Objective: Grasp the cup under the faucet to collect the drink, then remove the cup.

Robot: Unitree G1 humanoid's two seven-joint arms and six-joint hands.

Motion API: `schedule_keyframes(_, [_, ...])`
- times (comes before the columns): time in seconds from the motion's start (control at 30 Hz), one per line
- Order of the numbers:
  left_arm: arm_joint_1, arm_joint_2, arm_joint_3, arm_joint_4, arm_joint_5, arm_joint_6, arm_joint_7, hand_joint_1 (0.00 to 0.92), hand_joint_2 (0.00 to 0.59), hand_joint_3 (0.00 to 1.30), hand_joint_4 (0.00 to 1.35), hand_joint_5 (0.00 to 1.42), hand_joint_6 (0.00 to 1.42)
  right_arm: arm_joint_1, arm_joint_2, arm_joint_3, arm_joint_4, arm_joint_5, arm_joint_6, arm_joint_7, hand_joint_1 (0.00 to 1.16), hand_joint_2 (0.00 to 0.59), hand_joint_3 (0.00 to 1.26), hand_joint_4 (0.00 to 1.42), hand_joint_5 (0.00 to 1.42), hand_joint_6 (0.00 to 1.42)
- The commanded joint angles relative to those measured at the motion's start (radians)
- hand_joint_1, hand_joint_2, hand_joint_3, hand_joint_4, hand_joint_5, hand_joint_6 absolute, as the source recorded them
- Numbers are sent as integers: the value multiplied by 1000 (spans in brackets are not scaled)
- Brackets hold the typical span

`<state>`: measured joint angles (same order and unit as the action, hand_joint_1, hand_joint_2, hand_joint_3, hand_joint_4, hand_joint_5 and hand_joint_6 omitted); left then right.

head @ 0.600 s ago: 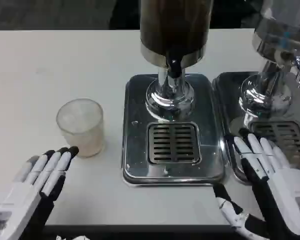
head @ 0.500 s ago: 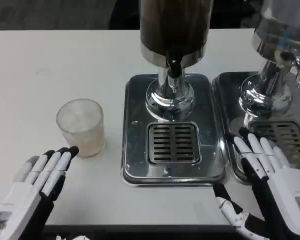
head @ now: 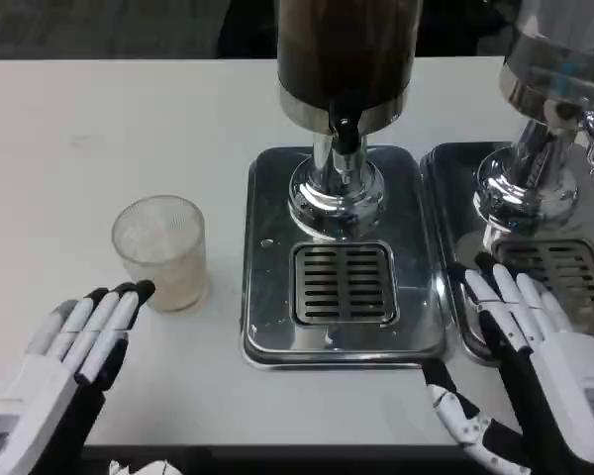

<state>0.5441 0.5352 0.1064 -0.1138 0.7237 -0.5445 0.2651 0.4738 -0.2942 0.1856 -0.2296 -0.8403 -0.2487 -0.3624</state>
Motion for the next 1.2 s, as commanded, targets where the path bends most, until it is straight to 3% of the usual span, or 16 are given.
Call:
schedule_keyframes(0.03, [-25,-9,13,52,-48,-75,69,0,4,0,0,0,0,-3,21,9,-10,-1,18,-3,332,446,103,0,0,0])
schedule_keyframes(0.27, [-140,-18,28,209,-141,-213,145,0,0,0,0,0,0,3,70,36,-21,-20,46,-24,339,440,105,1,0,0])
schedule_keyframes(0.4, [-238,-26,26,325,-192,-241,147,0,0,0,0,0,0,4,88,46,-15,-24,48,-33,345,438,114,11,0,0])
schedule_keyframes(0.53, [-366,-22,-1,446,-271,-213,57,0,0,0,0,0,0,-1,102,56,-7,-21,51,-36,342,443,115,26,0,0])
schedule_keyframes(0.7, [-509,-10,-30,592,-282,-198,17,0,0,0,0,0,0,-15,110,66,2,-13,54,-34,336,445,115,58,0,1])
schedule_keyframes(0.93, [-680,16,-102,830,-216,-152,30,6,0,0,0,0,0,-25,119,75,8,-9,56,-36,332,446,115,86,0,16])
schedule_keyframes(1.2, [-807,30,-173,1033,-183,-188,98,69,0,0,0,0,4,-30,132,88,15,-8,56,-40,345,438,124,115,0,32])
